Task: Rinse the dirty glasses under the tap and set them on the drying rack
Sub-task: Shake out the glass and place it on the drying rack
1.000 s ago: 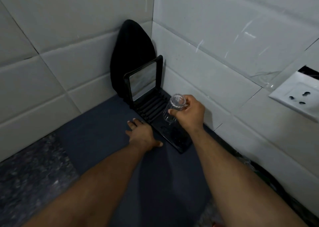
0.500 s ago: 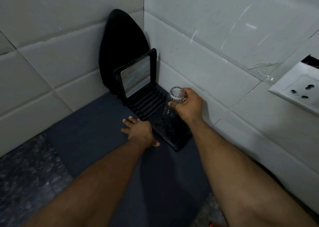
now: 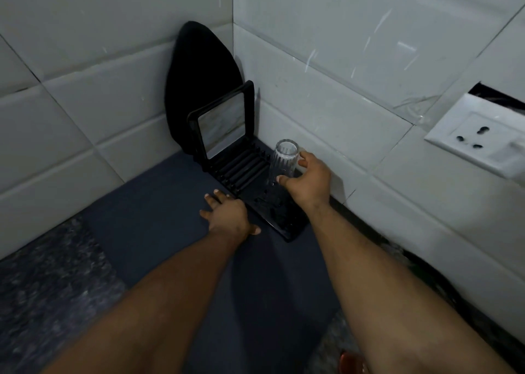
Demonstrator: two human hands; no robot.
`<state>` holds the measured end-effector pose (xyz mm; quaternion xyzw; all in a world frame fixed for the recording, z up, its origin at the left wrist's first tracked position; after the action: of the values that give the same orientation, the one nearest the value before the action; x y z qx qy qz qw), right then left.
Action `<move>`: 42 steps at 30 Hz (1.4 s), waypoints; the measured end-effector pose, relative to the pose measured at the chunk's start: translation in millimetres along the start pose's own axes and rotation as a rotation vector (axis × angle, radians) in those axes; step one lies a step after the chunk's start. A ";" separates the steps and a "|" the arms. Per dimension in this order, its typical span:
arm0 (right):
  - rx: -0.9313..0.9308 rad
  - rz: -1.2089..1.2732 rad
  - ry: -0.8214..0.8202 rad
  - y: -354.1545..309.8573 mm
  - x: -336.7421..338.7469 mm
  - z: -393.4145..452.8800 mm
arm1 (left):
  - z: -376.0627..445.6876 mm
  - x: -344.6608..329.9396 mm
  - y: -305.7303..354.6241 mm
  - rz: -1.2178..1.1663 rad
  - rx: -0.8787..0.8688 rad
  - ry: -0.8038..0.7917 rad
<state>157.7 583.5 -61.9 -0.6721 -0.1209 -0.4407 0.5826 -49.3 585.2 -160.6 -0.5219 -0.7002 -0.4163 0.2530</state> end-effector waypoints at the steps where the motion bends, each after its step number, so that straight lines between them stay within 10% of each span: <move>1: -0.013 -0.003 -0.005 1.5 4.6 -7.6 | -6.9 -3.4 0.4 0.019 -0.015 0.015; 15: 0.008 -0.177 -0.178 11.9 93.7 -157.5 | -184.7 -36.3 34.1 -0.145 -0.410 -0.029; 29: 0.083 -0.330 -0.280 64.1 190.1 -385.5 | -399.9 -139.4 -1.6 -0.171 -0.394 0.004; 42: -0.072 -0.407 -0.235 116.0 150.0 -444.5 | -412.6 -218.0 -17.4 0.072 -0.378 -0.001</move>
<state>122.8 101.5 -60.2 -0.7008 -0.3052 -0.4720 0.4392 -27.5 120.4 -121.4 -0.5850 -0.5905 -0.5309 0.1648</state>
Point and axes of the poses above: each hand's wrist, its own z-axis towards the middle knuckle, its own x-axis out of the back of the hand, y = z × x, the point moved 9 cm from there along z, towards the middle knuckle, and after that the axes turned 11 degrees about -z, right-handed, at the moved point
